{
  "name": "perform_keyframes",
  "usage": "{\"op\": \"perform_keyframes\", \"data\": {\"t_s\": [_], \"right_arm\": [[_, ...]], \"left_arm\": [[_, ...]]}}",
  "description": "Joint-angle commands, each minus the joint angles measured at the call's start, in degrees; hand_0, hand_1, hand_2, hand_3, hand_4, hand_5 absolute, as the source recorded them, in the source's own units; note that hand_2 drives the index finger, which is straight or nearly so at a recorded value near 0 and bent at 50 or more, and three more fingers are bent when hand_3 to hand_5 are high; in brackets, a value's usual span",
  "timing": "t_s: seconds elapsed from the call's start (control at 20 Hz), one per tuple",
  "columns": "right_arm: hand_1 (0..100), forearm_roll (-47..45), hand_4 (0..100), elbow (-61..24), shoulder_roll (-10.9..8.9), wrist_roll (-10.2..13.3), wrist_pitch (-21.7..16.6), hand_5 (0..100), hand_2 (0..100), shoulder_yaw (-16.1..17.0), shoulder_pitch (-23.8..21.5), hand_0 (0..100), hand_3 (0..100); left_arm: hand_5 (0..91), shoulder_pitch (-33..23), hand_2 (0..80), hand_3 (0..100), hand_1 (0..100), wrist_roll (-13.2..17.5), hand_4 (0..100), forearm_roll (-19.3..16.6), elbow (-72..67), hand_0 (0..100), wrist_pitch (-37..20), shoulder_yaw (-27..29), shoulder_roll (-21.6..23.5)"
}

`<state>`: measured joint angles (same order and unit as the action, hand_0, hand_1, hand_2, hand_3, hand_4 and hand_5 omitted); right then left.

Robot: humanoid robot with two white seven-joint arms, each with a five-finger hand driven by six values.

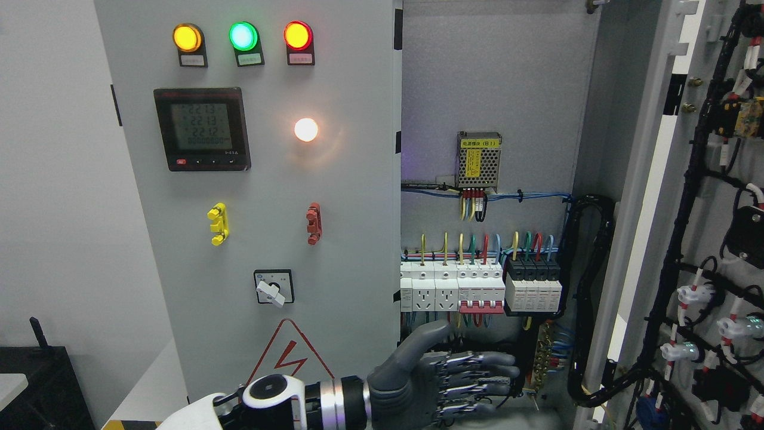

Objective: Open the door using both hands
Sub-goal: 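Withdraw the left hand downward away from the door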

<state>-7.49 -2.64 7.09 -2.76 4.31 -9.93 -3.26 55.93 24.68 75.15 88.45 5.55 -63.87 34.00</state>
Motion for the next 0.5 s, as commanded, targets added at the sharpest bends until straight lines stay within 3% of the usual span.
{"op": "perform_keyframes", "data": {"t_s": [0.0,0.25,0.45], "right_arm": [[0,0.0,0,0.0,0.03,-0.1,0.0,0,0,0.0,0.0,38,0],[0,0.0,0,0.0,0.03,-0.1,0.0,0,0,0.0,0.0,38,0],[0,0.0,0,0.0,0.03,0.0,0.0,0,0,0.0,0.0,38,0]], "left_arm": [[0.0,-17.3,0.0,0,0,0.3,0,-5.8,4.8,0,-0.1,17.1,18.4],[0.0,-42.8,0.0,0,0,0.3,0,-17.2,4.4,0,-0.1,42.3,17.6],[0.0,-57.0,0.0,0,0,3.3,0,-28.0,1.9,0,-0.1,56.7,10.5]]}}
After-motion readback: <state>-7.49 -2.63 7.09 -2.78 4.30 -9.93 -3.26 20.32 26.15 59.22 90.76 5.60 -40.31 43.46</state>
